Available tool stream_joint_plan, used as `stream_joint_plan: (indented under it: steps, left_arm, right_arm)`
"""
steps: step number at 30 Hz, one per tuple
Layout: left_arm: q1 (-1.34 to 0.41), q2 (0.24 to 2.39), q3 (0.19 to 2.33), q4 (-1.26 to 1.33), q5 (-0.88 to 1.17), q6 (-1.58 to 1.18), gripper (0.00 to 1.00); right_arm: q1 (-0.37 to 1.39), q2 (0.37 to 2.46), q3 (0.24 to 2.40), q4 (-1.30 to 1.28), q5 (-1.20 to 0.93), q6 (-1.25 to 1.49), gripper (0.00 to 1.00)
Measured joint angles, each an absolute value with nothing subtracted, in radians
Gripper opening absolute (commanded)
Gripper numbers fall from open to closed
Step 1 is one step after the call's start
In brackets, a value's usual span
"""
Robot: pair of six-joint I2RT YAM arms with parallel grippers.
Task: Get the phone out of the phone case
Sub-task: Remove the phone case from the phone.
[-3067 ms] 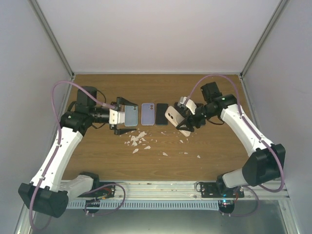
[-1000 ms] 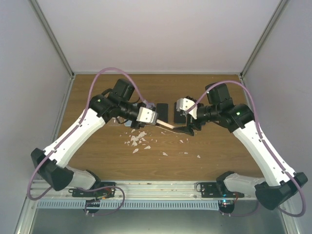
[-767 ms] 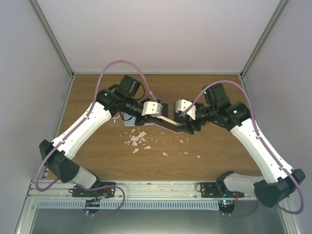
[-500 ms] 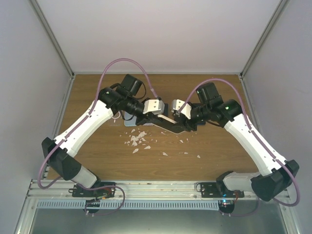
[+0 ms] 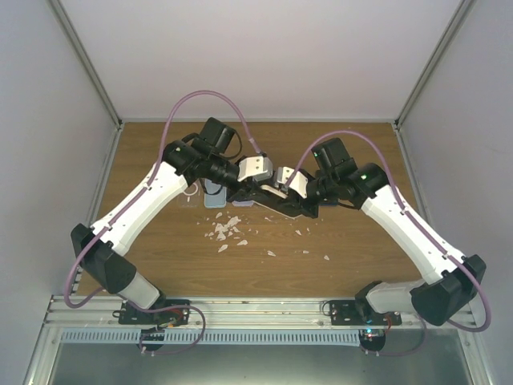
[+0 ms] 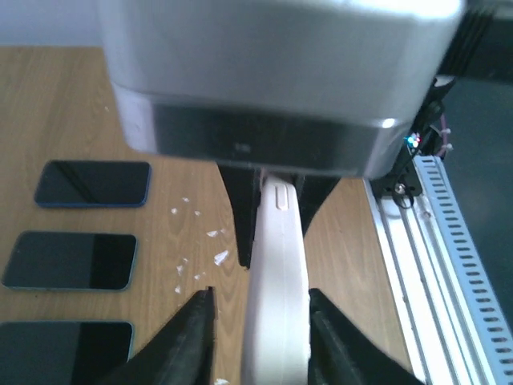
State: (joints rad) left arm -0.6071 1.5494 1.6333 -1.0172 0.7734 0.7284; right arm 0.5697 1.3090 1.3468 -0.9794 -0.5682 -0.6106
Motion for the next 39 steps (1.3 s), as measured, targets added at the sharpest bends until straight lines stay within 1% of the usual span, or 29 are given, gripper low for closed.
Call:
stream_joint_plan:
  steps: [2,3,7,12,13,14,16,20,24,26,32,36,39]
  left_arm:
    - [-0.604,1.546,1.633,-0.989,0.78,0.699,0.49]
    - [-0.598,1.541,1.633,-0.971,0.782,0.679,0.53]
    - [-0.56,1.514,1.635,-0.905,0.832,0.605,0.6]
    - [-0.437,1.5,1.643,-0.785,0.961,0.456,0.68]
    - [-0.416,1.486,1.622,-0.714,1.002,0.395,0.7]
    - [-0.385,1.481,1.617,-0.699,1.013,0.379,0.72]
    - [-0.328,1.429,1.535,-0.553,1.056,0.278,0.75]
    - [-0.274,1.289,1.343,-0.273,1.099,0.081,0.74]
    - [-0.29,1.244,1.295,-0.091,1.133,-0.058,0.73]
    - [-0.305,1.244,1.285,-0.017,1.137,-0.119,0.72]
    - [-0.4,1.249,1.252,0.114,1.125,-0.249,0.69]
    - [-0.441,1.262,1.249,0.184,1.11,-0.321,0.67]
    - [-0.464,1.28,1.247,0.226,1.092,-0.359,0.66]
  right_arm:
    - [0.57,1.309,1.347,-0.979,-0.567,-0.6,0.0]
    - [0.569,1.309,1.348,-0.979,-0.569,-0.592,0.01]
    - [0.538,1.309,1.37,-0.974,-0.611,-0.557,0.01]
    - [0.452,1.31,1.449,-0.912,-0.715,-0.478,0.01]
    - [0.43,1.31,1.468,-0.886,-0.751,-0.451,0.01]
    - [0.418,1.31,1.48,-0.868,-0.776,-0.432,0.01]
    - [0.38,1.31,1.501,-0.809,-0.845,-0.371,0.01]
    - [0.306,1.31,1.505,-0.654,-0.982,-0.205,0.0]
    - [0.262,1.31,1.497,-0.451,-1.097,0.008,0.01]
    - [0.256,1.306,1.471,-0.307,-1.151,0.147,0.0]
    - [0.255,1.299,1.342,0.115,-1.216,0.545,0.01]
    - [0.254,1.299,1.293,0.289,-1.211,0.749,0.0]
    - [0.254,1.298,1.288,0.386,-1.203,0.847,0.0]
